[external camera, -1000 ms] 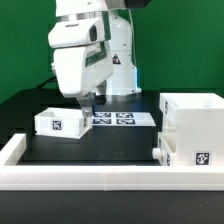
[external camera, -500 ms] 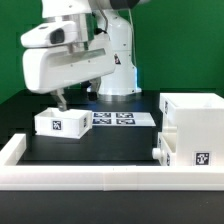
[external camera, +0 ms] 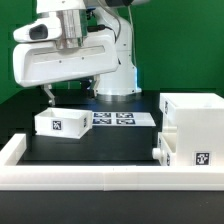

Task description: Assemble drawer

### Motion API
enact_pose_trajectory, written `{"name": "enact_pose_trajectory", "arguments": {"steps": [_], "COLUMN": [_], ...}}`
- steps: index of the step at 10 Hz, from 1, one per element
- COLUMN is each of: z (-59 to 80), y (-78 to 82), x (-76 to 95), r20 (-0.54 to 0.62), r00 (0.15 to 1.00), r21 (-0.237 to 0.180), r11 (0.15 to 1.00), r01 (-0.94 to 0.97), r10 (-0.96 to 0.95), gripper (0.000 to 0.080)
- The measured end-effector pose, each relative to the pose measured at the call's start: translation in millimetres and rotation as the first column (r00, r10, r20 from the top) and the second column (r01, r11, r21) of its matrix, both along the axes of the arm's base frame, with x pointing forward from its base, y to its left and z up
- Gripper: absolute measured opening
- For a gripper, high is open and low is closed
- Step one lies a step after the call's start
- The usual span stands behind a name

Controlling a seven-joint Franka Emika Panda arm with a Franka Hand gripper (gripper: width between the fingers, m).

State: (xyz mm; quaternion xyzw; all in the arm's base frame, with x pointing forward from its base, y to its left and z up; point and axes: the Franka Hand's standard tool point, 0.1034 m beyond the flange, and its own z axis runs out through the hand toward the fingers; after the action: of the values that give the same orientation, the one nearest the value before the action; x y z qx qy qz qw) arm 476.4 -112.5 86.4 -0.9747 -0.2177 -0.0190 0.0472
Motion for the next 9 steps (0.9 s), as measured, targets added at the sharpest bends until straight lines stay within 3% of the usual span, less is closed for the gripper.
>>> {"name": "enact_pose_trajectory", "arguments": {"steps": [2,5,8,9], "z": [-0.4,-10.7,-18.3,-18.1], "y": [0.4,-3.6,18.4,18.0], "x": [-0.3,-23.3,-32.4,-31.5], "r20": [-0.009,-0.021,-0.039,-0.038], "r00": [0.997,0.955,0.892,0.893], "r21": [0.002,-0.012,-0.018,-0.015], "r11": [0.997,0.955,0.893,0.894], "r01": [0.079,0.295,0.45,0.448], "r10": [-0.079,-0.296,-0.451,-0.448], "gripper": [0.0649,0.0649,0.0649,0.0649]}}
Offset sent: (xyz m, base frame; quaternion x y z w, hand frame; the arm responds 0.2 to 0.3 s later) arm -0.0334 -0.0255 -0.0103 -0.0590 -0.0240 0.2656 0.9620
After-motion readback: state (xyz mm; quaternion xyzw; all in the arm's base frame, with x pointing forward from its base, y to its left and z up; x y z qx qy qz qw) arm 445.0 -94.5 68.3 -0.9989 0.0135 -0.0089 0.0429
